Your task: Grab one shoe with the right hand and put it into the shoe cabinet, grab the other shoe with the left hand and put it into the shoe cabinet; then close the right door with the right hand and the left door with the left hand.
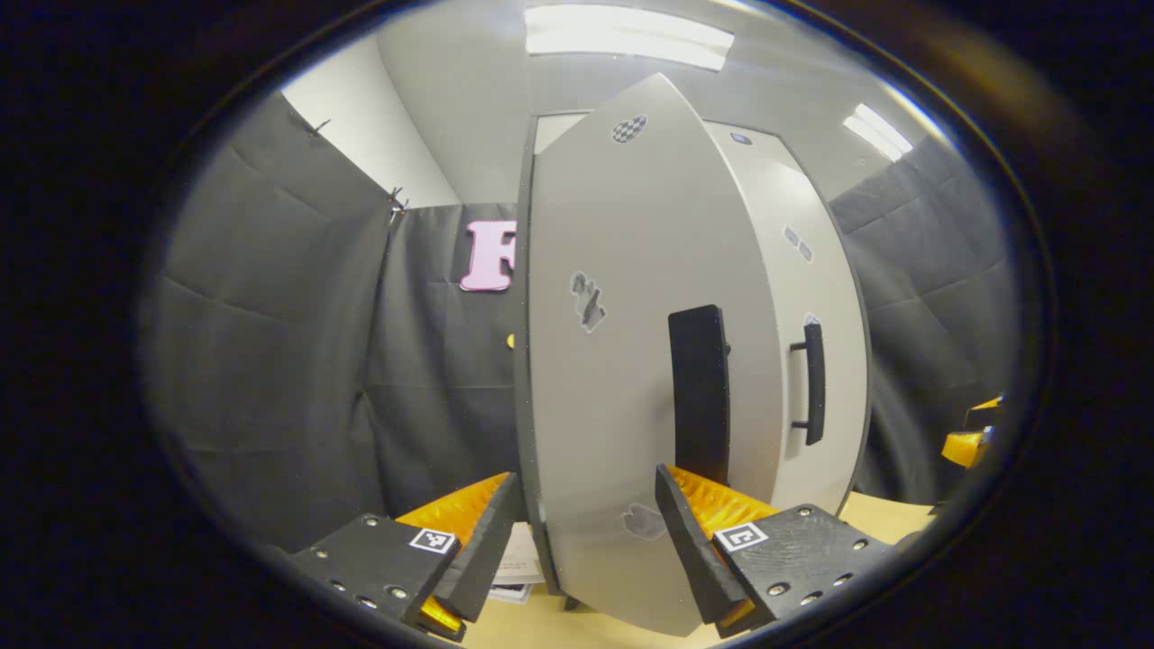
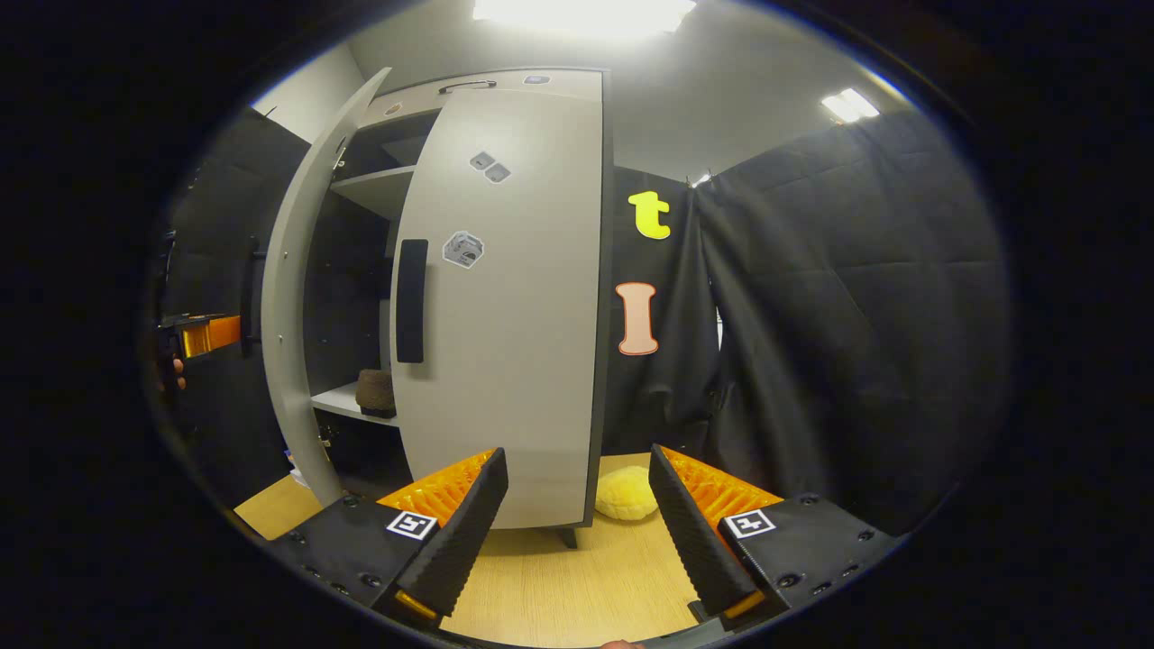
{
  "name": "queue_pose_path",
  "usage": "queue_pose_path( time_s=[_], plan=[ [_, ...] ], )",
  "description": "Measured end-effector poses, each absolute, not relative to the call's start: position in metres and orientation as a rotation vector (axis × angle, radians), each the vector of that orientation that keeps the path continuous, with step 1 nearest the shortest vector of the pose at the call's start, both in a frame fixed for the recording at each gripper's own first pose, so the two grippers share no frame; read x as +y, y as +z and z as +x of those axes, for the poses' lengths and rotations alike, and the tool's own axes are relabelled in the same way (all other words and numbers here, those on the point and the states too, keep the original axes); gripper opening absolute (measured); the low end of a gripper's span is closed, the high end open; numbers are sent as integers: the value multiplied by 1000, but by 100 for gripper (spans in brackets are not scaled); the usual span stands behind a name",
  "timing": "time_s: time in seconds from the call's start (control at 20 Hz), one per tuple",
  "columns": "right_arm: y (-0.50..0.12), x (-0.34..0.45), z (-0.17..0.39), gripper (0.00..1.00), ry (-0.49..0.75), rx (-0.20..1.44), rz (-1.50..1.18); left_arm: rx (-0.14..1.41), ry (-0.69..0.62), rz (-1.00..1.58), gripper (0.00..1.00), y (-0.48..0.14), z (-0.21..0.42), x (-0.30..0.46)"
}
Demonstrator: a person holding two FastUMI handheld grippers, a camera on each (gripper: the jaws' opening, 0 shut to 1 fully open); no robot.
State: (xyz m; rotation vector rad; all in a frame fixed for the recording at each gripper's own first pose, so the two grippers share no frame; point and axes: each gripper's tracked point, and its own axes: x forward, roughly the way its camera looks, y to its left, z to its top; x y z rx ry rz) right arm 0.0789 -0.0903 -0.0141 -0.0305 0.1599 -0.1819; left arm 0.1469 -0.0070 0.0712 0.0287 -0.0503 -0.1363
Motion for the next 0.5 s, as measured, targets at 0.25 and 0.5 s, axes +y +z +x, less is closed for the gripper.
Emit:
queue_pose_path(
  time_s=[0.25,0.5],
  plan=[
    [-21,-90,81,99,-173,175,-25,-53,-141,40,92,69,170,-48],
    [-23,-89,83,100,-150,173,-11,-59,-135,46,80,66,169,-52]
  ],
)
